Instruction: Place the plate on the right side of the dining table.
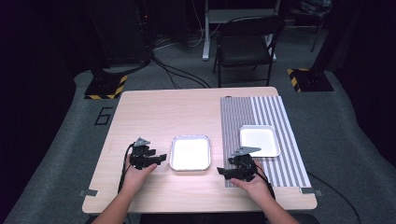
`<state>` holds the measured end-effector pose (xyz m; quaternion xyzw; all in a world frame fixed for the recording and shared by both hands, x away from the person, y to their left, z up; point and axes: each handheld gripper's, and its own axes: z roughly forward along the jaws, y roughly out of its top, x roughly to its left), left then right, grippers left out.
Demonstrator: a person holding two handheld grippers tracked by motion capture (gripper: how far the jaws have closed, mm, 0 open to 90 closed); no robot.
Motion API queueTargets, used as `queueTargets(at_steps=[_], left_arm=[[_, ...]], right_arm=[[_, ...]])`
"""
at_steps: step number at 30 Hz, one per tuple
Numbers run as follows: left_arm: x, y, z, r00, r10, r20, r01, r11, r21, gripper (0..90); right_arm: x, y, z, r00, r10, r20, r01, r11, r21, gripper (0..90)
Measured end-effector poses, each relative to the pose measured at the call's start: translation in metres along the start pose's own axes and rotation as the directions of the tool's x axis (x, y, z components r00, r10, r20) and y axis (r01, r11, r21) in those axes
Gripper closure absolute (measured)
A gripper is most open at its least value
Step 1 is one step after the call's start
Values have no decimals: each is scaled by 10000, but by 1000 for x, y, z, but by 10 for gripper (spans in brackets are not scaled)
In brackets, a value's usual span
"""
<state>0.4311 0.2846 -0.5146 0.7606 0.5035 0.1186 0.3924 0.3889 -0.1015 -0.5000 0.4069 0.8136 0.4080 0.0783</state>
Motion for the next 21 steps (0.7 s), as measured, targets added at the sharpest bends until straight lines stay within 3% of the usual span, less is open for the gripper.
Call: queueTargets(at_steps=[2,6,8,15,17,21], left_arm=[[1,-1,1,10000,-11,-39,11,10000,84,347],[5,2,0,9990,355,-288,-354,9994,19,345],[5,3,-1,9988,354,-340,-356,9994,-43,345],[16,8,-1,9978,213,-633,-221,9997,-118,330],[22,8,1,9979,-172,-621,161,9997,-184,329],[25,8,2,9968,-246,-762,232,9995,-200,329]], right_arm=[[1,-2,2,9998,-196,38,196,9998,21,319],[6,-5,5,9975,-673,203,672,9977,46,301],[7,-5,5,9973,-696,235,696,9976,32,299],[6,-12,7,9946,-964,394,969,9952,-101,263],[4,-14,7,9952,-911,359,918,9956,-192,253],[5,-14,6,9940,-981,492,992,9948,-211,246]])
